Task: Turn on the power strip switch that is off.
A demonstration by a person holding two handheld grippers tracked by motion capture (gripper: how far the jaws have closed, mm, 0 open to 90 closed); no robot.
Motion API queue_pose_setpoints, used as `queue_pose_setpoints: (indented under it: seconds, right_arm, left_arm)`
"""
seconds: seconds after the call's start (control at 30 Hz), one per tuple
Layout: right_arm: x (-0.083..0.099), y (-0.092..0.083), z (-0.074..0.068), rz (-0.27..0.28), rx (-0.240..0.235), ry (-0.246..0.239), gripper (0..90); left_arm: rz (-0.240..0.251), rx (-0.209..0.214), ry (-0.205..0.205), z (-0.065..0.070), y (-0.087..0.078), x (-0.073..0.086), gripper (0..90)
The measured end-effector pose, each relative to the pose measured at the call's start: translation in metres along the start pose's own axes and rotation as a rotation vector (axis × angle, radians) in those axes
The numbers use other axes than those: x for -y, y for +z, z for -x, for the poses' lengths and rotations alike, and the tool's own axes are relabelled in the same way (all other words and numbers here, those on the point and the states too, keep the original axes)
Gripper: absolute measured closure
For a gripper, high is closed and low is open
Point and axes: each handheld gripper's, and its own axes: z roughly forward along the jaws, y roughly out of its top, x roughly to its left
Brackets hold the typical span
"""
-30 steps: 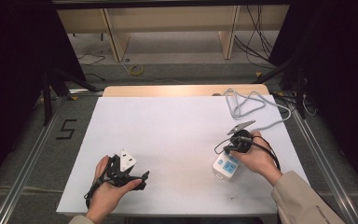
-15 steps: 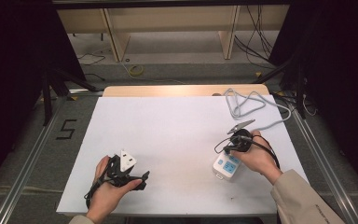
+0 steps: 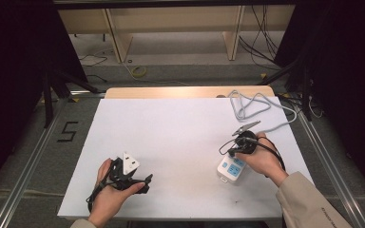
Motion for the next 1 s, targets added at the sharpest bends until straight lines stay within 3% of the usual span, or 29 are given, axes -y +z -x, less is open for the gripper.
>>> queue_pose_setpoints:
  seconds: [1.0]
  right_arm:
    - [-0.0023, 0.0007, -0.002, -0.019, 0.013, -0.018, 90.0]
  left_arm:
    - [0.002, -0.001, 0.0, 0.0006, 0.0001, -0.0003, 7.7]
